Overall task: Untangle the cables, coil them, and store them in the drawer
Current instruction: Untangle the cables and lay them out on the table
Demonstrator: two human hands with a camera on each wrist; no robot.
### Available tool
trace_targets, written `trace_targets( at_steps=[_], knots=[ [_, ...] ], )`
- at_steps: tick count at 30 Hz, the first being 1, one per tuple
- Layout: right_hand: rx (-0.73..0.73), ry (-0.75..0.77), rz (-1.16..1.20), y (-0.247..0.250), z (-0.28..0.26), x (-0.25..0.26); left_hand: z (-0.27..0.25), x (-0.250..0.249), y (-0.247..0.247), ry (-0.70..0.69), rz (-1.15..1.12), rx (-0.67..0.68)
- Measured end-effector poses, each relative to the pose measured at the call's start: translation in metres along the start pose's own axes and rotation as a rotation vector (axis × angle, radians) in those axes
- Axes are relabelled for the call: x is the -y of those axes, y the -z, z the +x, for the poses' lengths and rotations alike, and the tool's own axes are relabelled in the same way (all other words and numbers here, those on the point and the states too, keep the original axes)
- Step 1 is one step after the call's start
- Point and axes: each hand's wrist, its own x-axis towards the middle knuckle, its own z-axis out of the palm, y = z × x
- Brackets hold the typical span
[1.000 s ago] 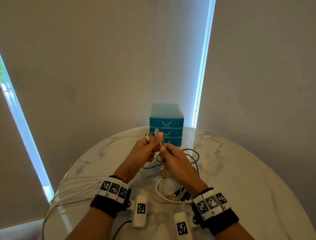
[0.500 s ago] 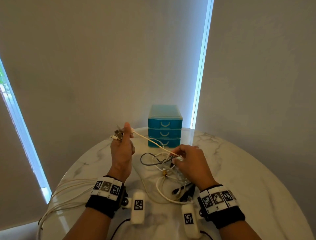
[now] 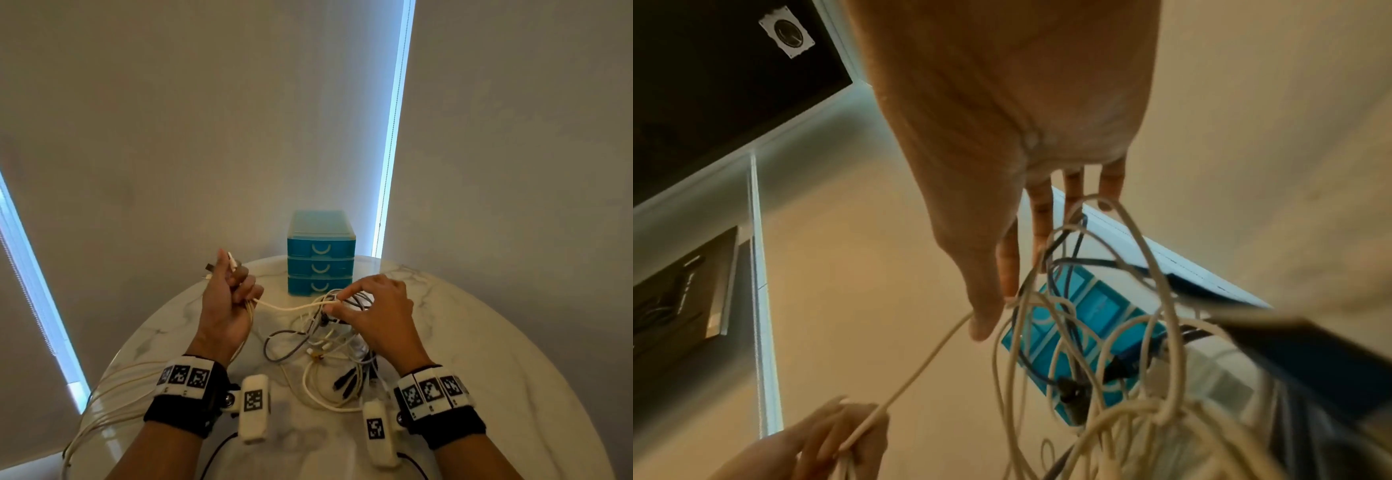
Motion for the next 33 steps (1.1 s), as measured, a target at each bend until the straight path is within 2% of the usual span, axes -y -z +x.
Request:
trace_targets(
  at_steps=[6, 10, 15, 20, 26, 30, 33],
  knots=[
    [0.01, -0.115, 0.394, 0.002, -0.003, -0.01, -0.009, 0.004, -0.009, 0.069, 0.324, 0.087],
    [0.001, -0.262, 0.818, 0.002, -0.006, -0.007, -0.016, 0.01, -0.01, 0.113, 0.705, 0.134],
    [-0.092, -0.247, 0.855, 0.002, -0.007, -0.005, -0.028, 0.019, -0.014, 0.219, 1.194, 0.315],
    [-0.145, -0.231, 0.907, -0.004, -0.003, -0.003, -0.027, 0.023, -0.017, 0.318, 1.448, 0.406],
    [-0.212, -0.243, 1.267, 0.002, 0.002, 0.0, -0.018, 0.023, -0.01, 0.169, 1.575, 0.383],
    [-0.179, -0.253, 1.357, 0.004, 0.003, 0.002, -0.018, 0.024, -0.008, 0.11, 1.727, 0.414],
    [-0.166, -0.246, 1.366, 0.005, 0.003, 0.003, -0.014, 0.026, -0.004, 0.063, 1.79, 0.351]
  ],
)
